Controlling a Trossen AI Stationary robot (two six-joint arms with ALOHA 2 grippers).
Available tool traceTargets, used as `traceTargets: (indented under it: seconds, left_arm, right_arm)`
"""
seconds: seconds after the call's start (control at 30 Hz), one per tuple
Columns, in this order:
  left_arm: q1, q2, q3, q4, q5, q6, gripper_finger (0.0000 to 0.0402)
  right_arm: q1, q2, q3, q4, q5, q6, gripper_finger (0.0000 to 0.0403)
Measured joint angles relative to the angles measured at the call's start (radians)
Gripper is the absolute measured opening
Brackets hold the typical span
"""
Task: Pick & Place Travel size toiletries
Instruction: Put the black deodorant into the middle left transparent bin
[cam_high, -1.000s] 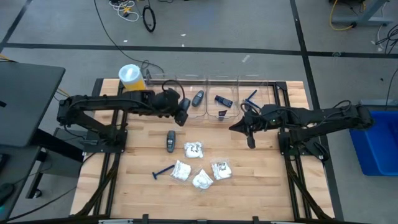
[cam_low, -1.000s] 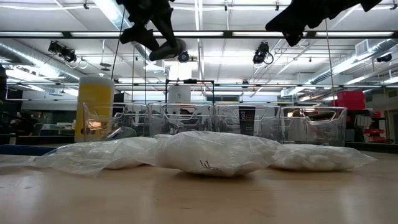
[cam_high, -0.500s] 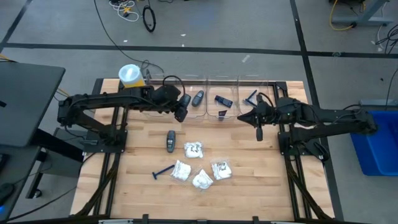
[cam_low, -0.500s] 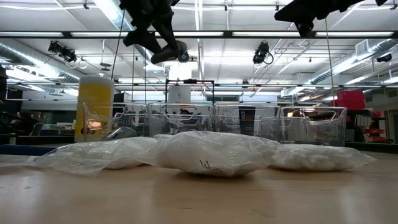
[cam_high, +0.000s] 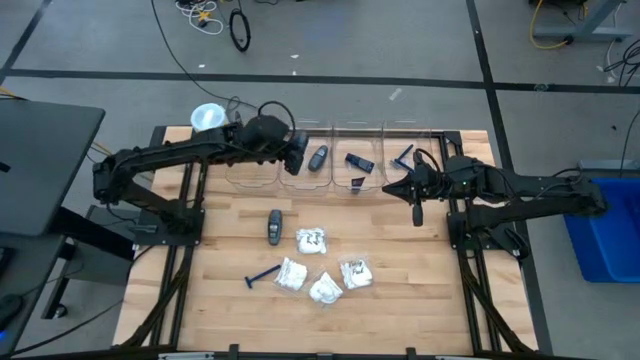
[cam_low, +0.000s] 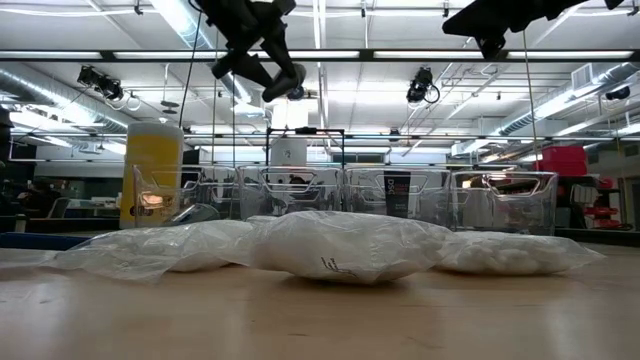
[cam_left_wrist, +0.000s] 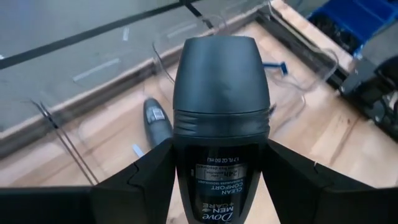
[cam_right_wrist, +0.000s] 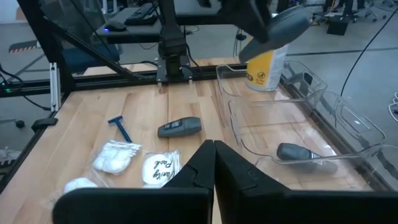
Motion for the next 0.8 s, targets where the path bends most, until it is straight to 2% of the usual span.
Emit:
traceTargets:
  seconds: [0.37,0.8]
  left_arm:
    - [0.074,0.003,-0.001,0.027,0.045,0.003,0.0219]
    - [0.103,0.181,-0.002,0.089,0.111,0.003,0.0218]
  right_arm:
    - [0.0,0.0,0.0,0.0,0.0,0.0,0.0006]
    - [0.0,0.0,0.0,-0.005,-0.001,0.0,0.0006]
